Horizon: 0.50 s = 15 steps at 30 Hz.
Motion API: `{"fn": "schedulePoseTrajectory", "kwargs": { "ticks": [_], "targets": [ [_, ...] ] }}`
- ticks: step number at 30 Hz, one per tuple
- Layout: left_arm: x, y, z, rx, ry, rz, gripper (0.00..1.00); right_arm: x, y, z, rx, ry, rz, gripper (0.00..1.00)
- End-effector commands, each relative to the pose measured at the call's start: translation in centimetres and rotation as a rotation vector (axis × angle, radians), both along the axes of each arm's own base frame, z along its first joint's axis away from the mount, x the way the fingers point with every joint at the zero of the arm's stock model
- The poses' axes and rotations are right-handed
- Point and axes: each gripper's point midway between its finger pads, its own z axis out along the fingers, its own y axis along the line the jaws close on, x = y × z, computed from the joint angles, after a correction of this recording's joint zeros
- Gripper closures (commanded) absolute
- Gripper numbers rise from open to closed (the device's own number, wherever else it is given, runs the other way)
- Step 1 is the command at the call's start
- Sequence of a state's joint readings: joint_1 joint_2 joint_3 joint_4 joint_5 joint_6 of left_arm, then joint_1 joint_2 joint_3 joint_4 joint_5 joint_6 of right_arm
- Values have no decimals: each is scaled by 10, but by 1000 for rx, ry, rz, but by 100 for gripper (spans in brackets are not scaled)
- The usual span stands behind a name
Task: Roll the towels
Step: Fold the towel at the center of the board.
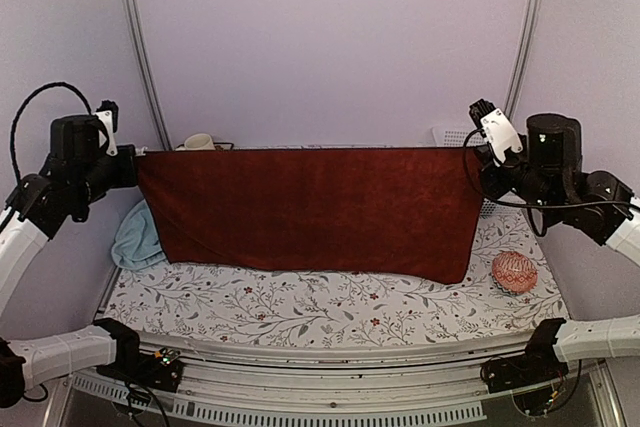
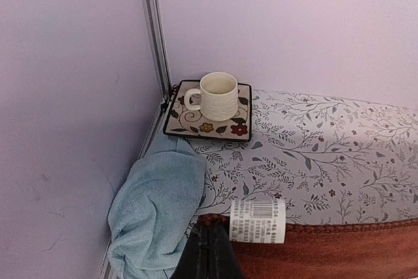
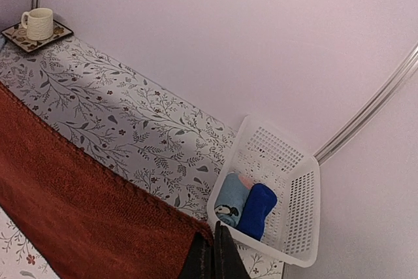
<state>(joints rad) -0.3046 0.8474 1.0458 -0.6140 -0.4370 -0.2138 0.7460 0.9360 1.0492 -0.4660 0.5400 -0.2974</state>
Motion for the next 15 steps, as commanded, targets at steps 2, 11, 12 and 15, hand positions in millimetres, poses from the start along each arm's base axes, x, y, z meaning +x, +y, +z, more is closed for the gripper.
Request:
{"fn": "schedulePoseTrajectory", "kwargs": {
  "ticks": [2, 11, 12, 15],
  "targets": [
    [1, 10, 20, 73, 6, 50, 100, 5, -14, 6, -79, -29, -78, 98],
    [62, -17, -122, 101, 398, -1, 100, 60, -8, -113, -246, 179, -178, 98],
    [69, -19, -134, 103, 416, -1, 100, 71, -16, -121, -239, 198, -218, 98],
    [97, -18, -161, 133, 449, 30, 100, 105, -30, -144, -241, 235, -299, 98]
  ]
}}
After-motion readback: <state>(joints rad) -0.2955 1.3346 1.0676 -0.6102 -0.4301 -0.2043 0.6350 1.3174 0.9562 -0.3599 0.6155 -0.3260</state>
